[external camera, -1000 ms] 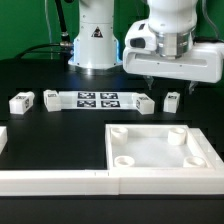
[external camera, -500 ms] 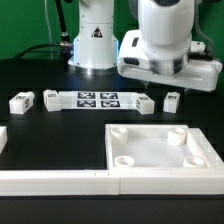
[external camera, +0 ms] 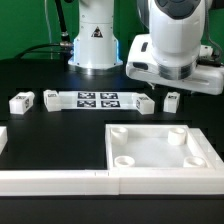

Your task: Assemble square table

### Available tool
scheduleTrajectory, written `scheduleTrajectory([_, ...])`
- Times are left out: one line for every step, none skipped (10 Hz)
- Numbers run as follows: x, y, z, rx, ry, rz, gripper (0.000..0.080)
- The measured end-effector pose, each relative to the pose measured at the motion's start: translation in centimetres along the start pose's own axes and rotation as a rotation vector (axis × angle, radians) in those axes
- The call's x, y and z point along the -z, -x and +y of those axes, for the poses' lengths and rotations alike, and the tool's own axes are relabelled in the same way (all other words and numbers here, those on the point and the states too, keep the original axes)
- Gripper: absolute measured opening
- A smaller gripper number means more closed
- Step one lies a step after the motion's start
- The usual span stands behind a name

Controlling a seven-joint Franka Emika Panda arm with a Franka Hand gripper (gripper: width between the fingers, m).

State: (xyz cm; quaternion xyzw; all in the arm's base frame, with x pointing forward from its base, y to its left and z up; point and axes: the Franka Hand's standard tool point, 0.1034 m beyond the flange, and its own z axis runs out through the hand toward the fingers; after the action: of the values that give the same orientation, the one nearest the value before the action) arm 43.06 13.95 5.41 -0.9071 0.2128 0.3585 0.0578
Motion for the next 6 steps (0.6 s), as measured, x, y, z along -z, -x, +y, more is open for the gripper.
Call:
scheduleTrajectory([0.0, 0.0, 0.0, 0.0, 0.0, 0.0, 0.0649])
scheduleTrajectory([-0.2, 0.0, 0.0, 0.0, 0.001, 0.0, 0.0649])
scheduleTrajectory([-1.8, 0.1, -0.5, -0.008, 0.003, 0.006, 0.0649])
scheduleTrajectory([-3.8, 0.8, -0.7, -0.008, 0.004, -0.017, 0.0649])
scheduleTrajectory([-5.3, 1.0, -0.8, -0.017, -0.002, -0.039, 0.0649])
scheduleTrajectory([-5.5, 0.9, -0.6, -0.021, 0.002, -0.048, 0.0649])
